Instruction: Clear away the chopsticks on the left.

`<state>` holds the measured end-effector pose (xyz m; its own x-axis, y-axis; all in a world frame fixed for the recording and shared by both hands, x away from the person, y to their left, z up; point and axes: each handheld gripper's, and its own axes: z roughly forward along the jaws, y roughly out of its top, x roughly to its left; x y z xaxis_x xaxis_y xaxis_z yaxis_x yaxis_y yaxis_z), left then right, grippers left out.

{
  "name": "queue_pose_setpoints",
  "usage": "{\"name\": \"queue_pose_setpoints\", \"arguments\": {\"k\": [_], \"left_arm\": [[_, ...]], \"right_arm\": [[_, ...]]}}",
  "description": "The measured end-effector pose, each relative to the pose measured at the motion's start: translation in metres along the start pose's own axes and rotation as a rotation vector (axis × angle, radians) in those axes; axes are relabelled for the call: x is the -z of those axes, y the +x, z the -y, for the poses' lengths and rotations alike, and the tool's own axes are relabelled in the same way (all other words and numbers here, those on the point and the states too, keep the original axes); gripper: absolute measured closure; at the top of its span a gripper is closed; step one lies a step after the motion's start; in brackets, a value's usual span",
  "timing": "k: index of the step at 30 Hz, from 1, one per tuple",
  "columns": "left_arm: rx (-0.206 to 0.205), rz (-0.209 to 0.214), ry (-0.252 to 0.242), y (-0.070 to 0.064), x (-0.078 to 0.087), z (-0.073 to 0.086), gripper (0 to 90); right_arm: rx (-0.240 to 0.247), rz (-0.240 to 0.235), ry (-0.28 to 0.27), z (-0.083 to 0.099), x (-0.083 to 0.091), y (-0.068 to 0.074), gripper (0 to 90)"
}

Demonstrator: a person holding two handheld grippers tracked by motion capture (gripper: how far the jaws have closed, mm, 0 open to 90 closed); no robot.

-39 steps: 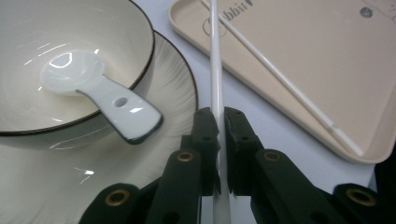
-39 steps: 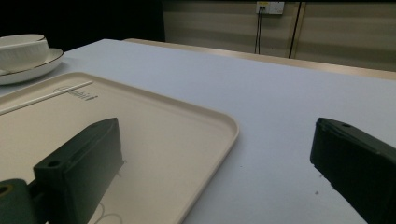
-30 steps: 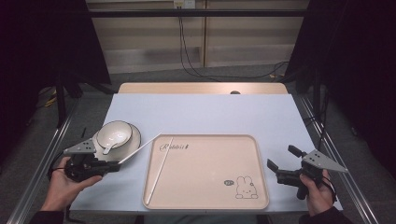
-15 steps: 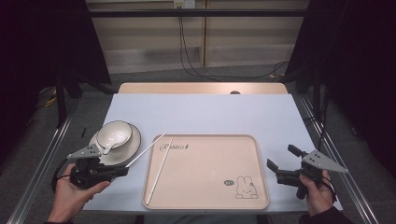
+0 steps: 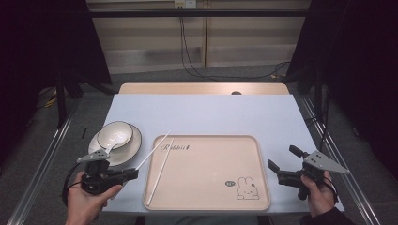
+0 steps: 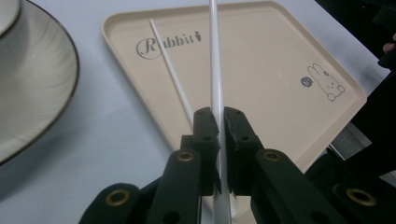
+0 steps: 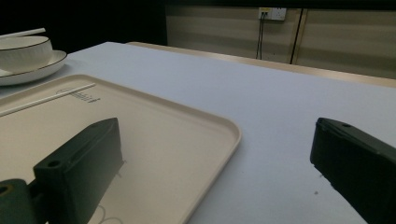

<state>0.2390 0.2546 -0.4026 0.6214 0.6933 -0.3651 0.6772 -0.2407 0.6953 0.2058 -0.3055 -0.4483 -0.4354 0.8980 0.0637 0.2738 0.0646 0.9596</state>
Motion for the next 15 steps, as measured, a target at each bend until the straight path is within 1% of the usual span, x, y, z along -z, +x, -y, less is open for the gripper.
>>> {"name": "queue_pose_setpoints", "arguments": {"k": [2,3,6,9,10,11,12,13,15], "left_arm": [[-0.002,-0.011,0.013,-0.008,-0.007,0.000,84.4],[-0.011,-0.023,0.021,-0.011,-0.010,0.000,84.4],[0.005,-0.032,0.021,-0.015,-0.017,-0.001,84.4],[0.038,-0.061,0.014,-0.016,-0.025,-0.003,84.4],[0.041,-0.069,0.013,-0.016,-0.027,-0.004,84.4],[0.056,-0.078,0.005,-0.017,-0.029,-0.005,84.4],[0.064,-0.077,0.006,-0.017,-0.031,-0.006,84.4],[0.075,-0.087,0.005,-0.017,-0.034,-0.007,84.4],[0.099,-0.085,0.000,-0.017,-0.038,-0.008,84.4]], "right_arm": [[-0.001,0.001,0.000,0.000,0.000,0.000,1.9],[0.002,0.001,0.000,0.000,0.000,0.000,1.9],[0.001,-0.001,0.000,0.000,0.000,0.000,1.9],[0.006,0.001,-0.001,0.000,0.000,0.000,2.0],[0.004,0.001,0.000,0.000,0.000,0.000,1.9],[0.006,0.000,-0.001,0.000,0.000,0.000,1.9],[0.005,-0.002,0.001,0.000,0.000,0.000,1.9],[0.004,-0.002,0.002,0.000,0.000,0.000,1.9],[0.011,-0.003,0.002,0.000,0.000,-0.001,1.9]]}}
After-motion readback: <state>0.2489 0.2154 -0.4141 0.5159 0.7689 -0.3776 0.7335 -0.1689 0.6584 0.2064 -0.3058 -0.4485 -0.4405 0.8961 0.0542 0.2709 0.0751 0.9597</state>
